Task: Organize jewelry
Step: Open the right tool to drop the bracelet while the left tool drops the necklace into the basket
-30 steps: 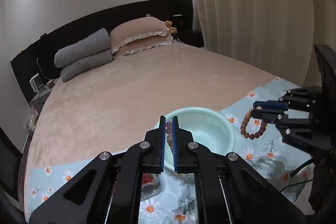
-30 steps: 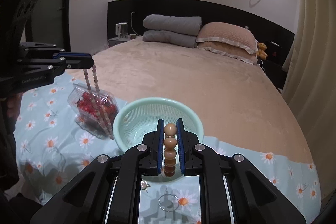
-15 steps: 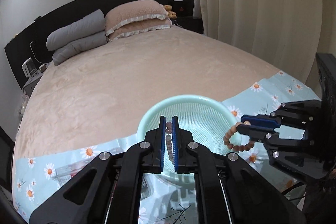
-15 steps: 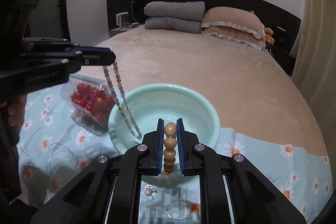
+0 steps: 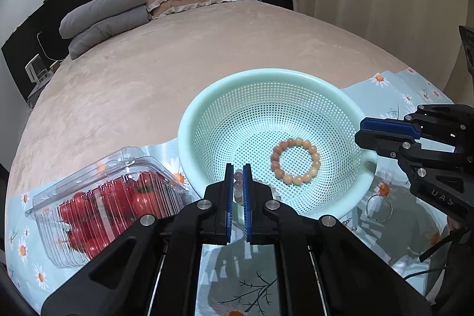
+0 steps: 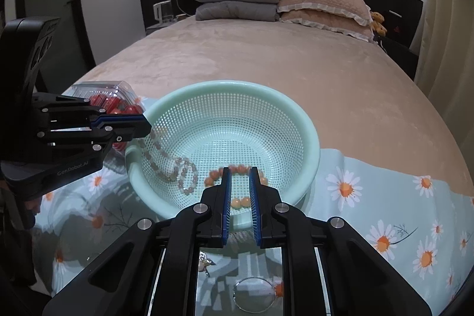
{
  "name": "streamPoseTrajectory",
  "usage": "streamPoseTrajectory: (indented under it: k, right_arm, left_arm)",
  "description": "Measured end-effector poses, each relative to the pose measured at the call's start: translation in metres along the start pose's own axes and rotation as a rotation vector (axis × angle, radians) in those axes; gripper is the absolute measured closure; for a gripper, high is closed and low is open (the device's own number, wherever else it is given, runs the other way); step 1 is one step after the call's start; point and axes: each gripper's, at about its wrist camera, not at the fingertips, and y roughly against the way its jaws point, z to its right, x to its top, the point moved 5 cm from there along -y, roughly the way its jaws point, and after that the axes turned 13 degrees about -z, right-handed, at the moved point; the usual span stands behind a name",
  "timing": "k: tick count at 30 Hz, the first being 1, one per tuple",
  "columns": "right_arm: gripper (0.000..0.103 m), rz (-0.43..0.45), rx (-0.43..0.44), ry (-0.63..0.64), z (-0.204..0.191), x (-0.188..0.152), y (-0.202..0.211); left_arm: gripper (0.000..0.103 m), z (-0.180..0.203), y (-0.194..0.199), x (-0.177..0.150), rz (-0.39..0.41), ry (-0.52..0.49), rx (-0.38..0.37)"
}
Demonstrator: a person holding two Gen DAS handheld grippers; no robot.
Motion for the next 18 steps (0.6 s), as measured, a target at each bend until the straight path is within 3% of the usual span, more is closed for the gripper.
streamPoseTrajectory:
  k: [2, 3, 4, 5, 6, 8, 9, 10, 18]
  right_arm:
    - [0.089, 0.004, -0.005, -0.002, 0.000, 0.000, 0.002]
    - [0.078, 0.003, -0.007, -0.002, 0.000, -0.001, 0.002]
    - [0.056, 0.005, -0.021, -0.001, 0.000, -0.001, 0.003]
    - [0.043, 0.013, -0.048, -0.004, 0.001, -0.002, 0.004]
    - [0.031, 0.029, -0.070, -0.003, 0.002, -0.002, 0.006]
    - [0.030, 0.038, -0.077, -0.001, 0.003, -0.002, 0.008]
    - [0.023, 0.036, -0.081, -0.003, 0.003, -0.003, 0.009]
    - [0.019, 0.040, -0.092, -0.004, 0.004, -0.003, 0.010]
    - [0.018, 0.023, -0.111, -0.016, 0.012, -0.011, 0.008]
  left_arm:
    - [0.090, -0.001, 0.001, -0.001, 0.005, 0.010, 0.012]
    - [0.067, -0.002, 0.002, -0.002, 0.008, 0.013, 0.026]
    - [0.032, -0.005, 0.005, -0.003, 0.020, 0.015, 0.041]
    - [0.022, -0.006, 0.010, -0.004, 0.042, 0.017, 0.061]
    - [0.019, -0.006, 0.015, -0.005, 0.066, 0.013, 0.083]
    - [0.012, -0.007, 0.020, -0.007, 0.074, 0.002, 0.120]
    - [0.005, -0.008, 0.023, -0.009, 0.082, -0.003, 0.140]
    - [0.006, -0.008, 0.025, -0.010, 0.091, -0.007, 0.158]
    - [0.006, -0.011, 0.027, -0.030, 0.079, -0.020, 0.203]
